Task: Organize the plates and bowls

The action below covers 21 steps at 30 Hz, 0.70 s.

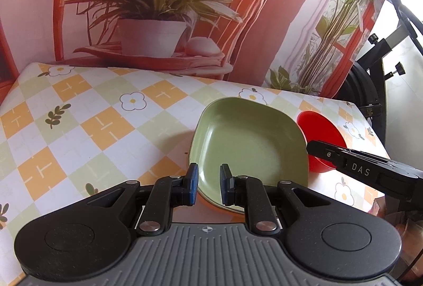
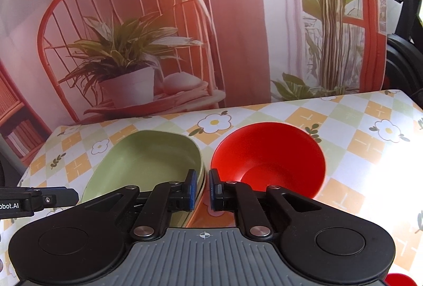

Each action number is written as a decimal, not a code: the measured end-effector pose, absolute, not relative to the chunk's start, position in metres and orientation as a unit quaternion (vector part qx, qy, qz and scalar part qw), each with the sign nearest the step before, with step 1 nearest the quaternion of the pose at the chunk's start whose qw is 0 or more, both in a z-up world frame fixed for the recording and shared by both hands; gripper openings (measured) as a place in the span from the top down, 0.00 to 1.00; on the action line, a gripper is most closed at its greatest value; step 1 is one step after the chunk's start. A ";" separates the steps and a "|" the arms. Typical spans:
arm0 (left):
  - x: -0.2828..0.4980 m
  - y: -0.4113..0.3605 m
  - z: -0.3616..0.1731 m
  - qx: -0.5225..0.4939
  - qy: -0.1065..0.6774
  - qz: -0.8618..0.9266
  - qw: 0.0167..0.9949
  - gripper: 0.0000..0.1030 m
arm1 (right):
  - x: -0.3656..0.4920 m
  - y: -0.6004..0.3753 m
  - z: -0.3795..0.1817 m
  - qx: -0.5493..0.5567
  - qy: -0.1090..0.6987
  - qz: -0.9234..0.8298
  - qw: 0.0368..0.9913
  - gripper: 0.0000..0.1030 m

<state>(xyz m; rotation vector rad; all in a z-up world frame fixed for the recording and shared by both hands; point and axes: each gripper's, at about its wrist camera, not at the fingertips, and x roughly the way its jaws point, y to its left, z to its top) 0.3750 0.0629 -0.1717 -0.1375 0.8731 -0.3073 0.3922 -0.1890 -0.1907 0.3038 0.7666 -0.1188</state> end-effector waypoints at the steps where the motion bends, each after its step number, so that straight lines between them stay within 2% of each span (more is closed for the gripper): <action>1: 0.374 0.062 -0.169 -0.065 0.418 -0.150 0.894 0.82 | 0.390 -0.191 -0.188 0.149 0.370 -0.057 0.915 0.91; 14: 0.384 0.016 -0.145 -0.055 0.394 -0.196 0.896 0.82 | 0.370 -0.244 -0.173 0.187 0.360 -0.117 0.907 0.89; 21: 0.399 -0.023 -0.149 -0.057 0.403 -0.224 0.886 0.82 | 0.369 -0.291 -0.185 0.236 0.375 -0.157 0.883 0.87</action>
